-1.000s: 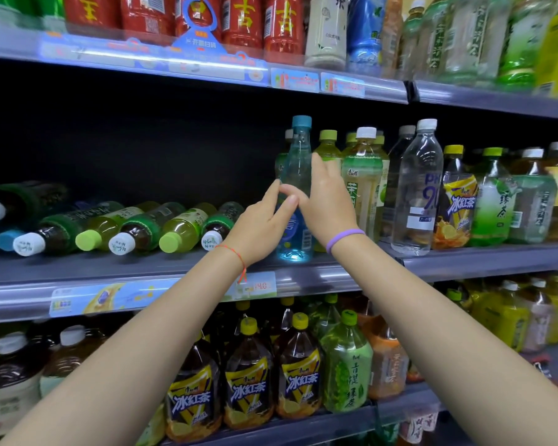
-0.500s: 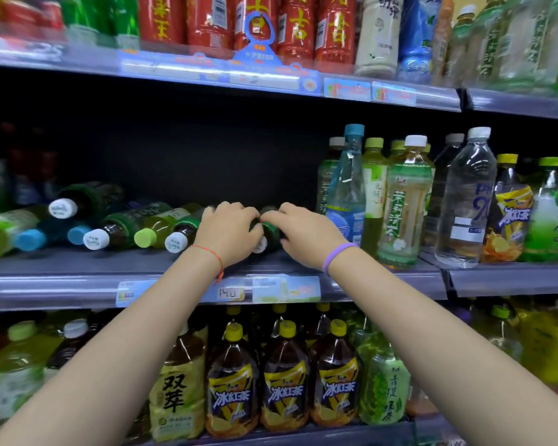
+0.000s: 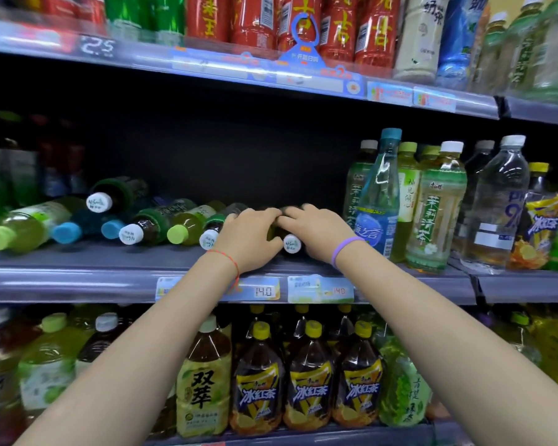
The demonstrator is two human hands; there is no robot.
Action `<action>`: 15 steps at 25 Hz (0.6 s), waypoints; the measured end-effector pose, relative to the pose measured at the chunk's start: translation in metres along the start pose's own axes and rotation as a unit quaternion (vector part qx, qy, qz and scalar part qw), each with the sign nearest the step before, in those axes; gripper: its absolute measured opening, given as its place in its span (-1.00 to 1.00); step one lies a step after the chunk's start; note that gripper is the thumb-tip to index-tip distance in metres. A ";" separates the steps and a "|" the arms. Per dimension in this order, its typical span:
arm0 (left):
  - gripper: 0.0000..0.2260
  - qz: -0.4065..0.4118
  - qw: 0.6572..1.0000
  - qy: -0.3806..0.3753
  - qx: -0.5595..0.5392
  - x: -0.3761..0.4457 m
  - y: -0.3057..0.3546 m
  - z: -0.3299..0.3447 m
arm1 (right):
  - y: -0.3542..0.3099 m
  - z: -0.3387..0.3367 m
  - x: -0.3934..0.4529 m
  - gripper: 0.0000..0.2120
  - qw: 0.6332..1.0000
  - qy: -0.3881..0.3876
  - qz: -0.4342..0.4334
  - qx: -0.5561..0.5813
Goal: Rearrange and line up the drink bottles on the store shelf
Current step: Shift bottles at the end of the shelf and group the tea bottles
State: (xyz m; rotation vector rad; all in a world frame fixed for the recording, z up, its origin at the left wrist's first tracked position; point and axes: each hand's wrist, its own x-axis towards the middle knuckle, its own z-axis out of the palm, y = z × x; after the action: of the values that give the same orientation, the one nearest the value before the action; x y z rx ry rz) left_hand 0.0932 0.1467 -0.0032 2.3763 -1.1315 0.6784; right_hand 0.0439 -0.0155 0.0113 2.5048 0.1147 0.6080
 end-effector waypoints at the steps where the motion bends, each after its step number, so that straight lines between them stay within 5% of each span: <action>1: -0.58 0.002 1.000 -0.002 -0.005 -0.001 0.000 -0.001 | 0.001 -0.001 -0.002 -0.49 1.000 0.012 0.004 0.023; 7: -0.46 -0.005 1.000 -0.026 -0.014 0.002 -0.001 -0.003 | 0.006 -0.031 -0.015 -0.61 0.919 0.162 0.181 0.311; 11: -0.36 0.029 0.998 -0.029 -0.044 0.014 0.014 -0.006 | 0.021 -0.054 -0.010 -0.55 0.878 0.205 0.271 0.338; 15: -0.34 0.006 0.994 -0.036 -0.104 0.028 0.041 0.004 | 0.031 -0.057 -0.003 -0.48 0.884 0.190 0.318 0.286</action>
State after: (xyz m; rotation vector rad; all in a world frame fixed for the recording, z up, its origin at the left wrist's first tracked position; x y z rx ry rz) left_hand 0.0771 0.1044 0.0163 2.2339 -1.1860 0.4560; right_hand 0.0145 -0.0139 0.0694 2.9400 -0.4771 1.5232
